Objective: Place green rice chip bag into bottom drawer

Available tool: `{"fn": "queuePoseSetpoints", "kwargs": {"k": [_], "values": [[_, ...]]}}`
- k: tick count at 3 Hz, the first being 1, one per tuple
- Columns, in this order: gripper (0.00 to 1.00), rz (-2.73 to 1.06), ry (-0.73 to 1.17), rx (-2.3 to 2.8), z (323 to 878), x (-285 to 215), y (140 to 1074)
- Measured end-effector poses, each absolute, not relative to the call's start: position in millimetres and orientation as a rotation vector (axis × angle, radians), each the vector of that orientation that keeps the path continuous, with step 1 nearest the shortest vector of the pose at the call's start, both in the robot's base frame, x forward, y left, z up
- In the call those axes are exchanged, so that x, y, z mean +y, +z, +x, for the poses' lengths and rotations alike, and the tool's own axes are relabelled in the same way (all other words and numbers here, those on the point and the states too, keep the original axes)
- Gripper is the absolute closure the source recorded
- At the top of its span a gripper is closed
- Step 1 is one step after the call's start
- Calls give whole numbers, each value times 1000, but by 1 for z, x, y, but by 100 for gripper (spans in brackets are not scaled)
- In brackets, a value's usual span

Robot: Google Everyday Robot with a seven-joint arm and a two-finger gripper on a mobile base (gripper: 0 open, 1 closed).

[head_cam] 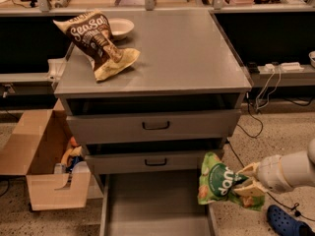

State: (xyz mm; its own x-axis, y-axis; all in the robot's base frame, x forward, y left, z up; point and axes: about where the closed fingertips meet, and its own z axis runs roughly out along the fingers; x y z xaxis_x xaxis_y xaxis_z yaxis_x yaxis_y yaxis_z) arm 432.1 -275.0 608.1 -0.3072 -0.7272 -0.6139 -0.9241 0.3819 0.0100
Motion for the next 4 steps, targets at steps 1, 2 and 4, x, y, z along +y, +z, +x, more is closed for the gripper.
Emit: {"fn": "queuePoseSetpoints", "kwargs": {"k": [1, 2, 4], "values": [[100, -1492, 696, 2052, 415, -218, 539], [100, -1517, 816, 2020, 404, -185, 491], [100, -1476, 1003, 1995, 396, -138, 429]]}}
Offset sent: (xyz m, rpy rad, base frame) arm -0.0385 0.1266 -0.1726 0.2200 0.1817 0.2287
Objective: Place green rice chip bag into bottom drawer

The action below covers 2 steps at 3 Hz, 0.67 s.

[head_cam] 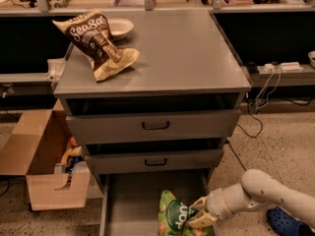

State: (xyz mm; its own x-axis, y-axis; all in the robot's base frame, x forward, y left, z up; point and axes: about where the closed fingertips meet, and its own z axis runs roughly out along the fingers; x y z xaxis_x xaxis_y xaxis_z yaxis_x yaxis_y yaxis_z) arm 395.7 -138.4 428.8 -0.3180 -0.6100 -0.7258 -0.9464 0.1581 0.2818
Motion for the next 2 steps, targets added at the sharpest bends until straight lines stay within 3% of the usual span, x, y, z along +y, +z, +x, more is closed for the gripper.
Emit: {"fn": "queuePoseSetpoints", "kwargs": {"k": [2], "values": [[100, -1443, 1019, 1991, 400, -132, 404]]}}
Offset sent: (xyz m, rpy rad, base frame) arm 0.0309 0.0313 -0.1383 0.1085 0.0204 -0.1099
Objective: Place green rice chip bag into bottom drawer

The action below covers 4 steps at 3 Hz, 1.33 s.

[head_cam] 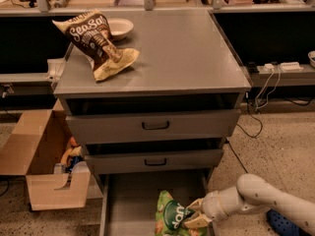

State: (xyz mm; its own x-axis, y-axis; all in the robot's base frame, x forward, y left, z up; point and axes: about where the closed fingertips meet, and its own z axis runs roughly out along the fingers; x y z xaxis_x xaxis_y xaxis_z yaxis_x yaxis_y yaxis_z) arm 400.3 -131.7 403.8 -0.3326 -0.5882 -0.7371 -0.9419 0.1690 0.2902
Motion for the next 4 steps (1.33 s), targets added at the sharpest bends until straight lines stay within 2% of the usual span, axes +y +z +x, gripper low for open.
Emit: {"fn": "queuePoseSetpoints", "kwargs": {"k": [2, 3, 4], "values": [[100, -1199, 1066, 1969, 451, -103, 263], [100, -1140, 1086, 1959, 475, -93, 231], [82, -1122, 1129, 1949, 492, -79, 214]]}}
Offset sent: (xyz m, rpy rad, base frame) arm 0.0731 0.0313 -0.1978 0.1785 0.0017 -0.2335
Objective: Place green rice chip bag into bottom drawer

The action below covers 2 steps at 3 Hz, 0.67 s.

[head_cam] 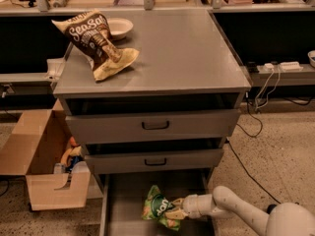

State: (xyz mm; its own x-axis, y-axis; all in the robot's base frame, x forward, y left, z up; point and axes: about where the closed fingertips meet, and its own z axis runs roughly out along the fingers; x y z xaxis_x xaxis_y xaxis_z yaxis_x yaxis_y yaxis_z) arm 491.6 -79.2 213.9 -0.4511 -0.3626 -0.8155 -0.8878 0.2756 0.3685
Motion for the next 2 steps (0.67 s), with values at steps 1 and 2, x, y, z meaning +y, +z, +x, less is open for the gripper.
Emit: {"fn": "queuePoseSetpoints", "kwargs": {"k": [1, 2], "values": [[51, -1115, 1184, 1935, 497, -65, 204], [28, -1112, 1211, 1928, 499, -60, 201]]}}
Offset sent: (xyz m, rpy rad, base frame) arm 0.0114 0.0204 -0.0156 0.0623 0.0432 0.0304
